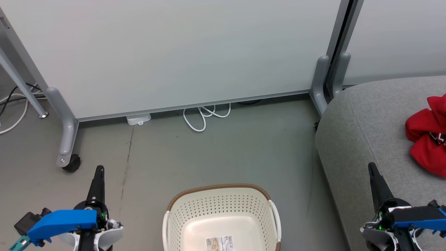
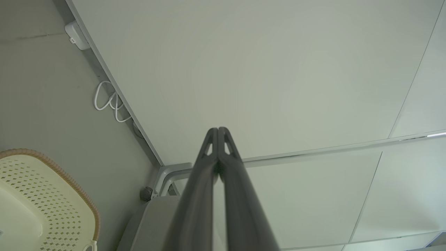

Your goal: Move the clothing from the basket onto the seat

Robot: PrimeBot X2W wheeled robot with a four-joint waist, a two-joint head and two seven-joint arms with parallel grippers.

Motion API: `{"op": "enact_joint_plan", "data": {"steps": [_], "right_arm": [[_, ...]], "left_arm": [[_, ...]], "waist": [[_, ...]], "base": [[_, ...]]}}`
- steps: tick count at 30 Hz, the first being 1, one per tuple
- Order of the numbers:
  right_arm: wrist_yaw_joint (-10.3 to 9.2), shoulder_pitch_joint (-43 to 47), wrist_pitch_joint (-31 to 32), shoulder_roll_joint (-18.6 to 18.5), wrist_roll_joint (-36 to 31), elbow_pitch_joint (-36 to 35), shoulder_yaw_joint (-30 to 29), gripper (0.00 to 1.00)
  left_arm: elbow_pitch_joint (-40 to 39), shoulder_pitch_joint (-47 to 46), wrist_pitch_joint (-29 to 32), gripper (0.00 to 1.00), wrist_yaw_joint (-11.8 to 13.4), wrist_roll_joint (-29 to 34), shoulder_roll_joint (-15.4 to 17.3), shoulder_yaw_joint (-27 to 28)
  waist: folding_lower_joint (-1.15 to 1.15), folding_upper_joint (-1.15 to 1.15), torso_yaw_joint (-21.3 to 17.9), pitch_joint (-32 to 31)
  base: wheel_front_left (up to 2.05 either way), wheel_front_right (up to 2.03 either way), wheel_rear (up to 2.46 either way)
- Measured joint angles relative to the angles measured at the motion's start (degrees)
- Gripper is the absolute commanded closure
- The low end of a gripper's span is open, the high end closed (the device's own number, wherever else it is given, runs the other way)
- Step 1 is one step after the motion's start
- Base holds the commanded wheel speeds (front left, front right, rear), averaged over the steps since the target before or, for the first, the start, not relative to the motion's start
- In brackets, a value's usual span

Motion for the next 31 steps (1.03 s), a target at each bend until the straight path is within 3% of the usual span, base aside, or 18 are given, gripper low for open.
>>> {"op": "enact_joint_plan", "data": {"steps": [23, 31], "right_arm": [[0.00, -0.13, 2.52, -0.07, 10.09, -0.40, 0.11, 1.00], [0.00, -0.13, 2.56, -0.08, 10.35, -0.42, 0.12, 1.00]], "left_arm": [[-0.25, -0.41, 2.46, 1.00, -0.08, -9.67, 0.00, 1.40], [-0.29, -0.47, 2.47, 1.00, -0.15, -9.87, 0.00, 1.42]], "waist": [[0.00, 0.00, -0.47, -0.18], [0.00, 0.00, -0.48, -0.18]], "base": [[0.00, 0.00, 0.00], [0.00, 0.00, 0.00]]}}
